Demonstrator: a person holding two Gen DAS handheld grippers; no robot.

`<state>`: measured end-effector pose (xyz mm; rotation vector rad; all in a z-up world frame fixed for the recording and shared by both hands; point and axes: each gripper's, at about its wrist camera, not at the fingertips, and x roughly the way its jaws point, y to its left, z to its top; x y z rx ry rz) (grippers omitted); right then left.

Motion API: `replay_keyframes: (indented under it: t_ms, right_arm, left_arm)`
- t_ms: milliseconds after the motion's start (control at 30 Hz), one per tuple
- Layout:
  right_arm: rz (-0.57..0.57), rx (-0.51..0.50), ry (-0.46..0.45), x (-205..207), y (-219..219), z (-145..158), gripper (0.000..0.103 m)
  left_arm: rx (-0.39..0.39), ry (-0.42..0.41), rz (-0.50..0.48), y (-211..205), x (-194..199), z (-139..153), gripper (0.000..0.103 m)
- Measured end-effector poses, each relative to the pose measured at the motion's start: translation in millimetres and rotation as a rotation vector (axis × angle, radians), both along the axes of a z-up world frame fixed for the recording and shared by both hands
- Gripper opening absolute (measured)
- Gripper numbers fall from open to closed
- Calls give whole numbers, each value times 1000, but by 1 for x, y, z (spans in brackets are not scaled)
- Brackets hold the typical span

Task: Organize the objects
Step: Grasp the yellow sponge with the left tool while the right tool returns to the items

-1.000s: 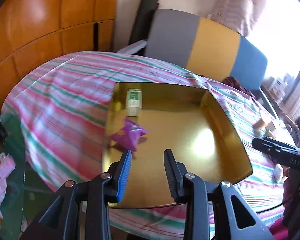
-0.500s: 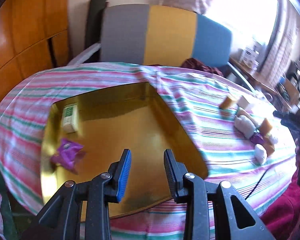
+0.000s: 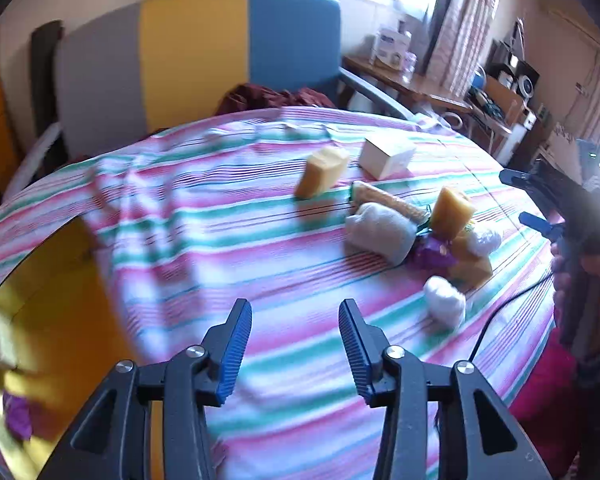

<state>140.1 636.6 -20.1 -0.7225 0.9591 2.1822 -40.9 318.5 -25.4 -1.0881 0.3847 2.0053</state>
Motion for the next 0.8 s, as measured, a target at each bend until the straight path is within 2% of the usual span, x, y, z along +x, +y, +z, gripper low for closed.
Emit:
replay_keyframes:
  t_ms: [133, 367, 500, 667, 733, 767, 800]
  right_arm:
    - [12, -42, 17, 1, 0, -3, 98]
    - [71, -43, 22, -6, -11, -2, 98]
    - [83, -77, 21, -8, -9, -6, 98]
    - [97, -117, 19, -9, -6, -11, 99]
    - [97, -124, 20, -9, -5, -11, 99]
    - [98, -127, 18, -9, -5, -12, 99]
    - [99, -129, 16, -9, -5, -12, 99]
  left_arm:
    - [-35, 55, -67, 50, -14, -5, 46]
    - [-88, 67, -110, 121, -60, -20, 46]
    - [-115, 64, -131, 156, -80, -31, 46]
    - [-146, 47, -165, 184, -93, -49, 46]
    - [-163, 13, -167, 194, -101, -62, 46]
    - [-168, -7, -162, 197, -105, -69, 45]
    - [-163, -26, -157, 198, -108, -74, 40]
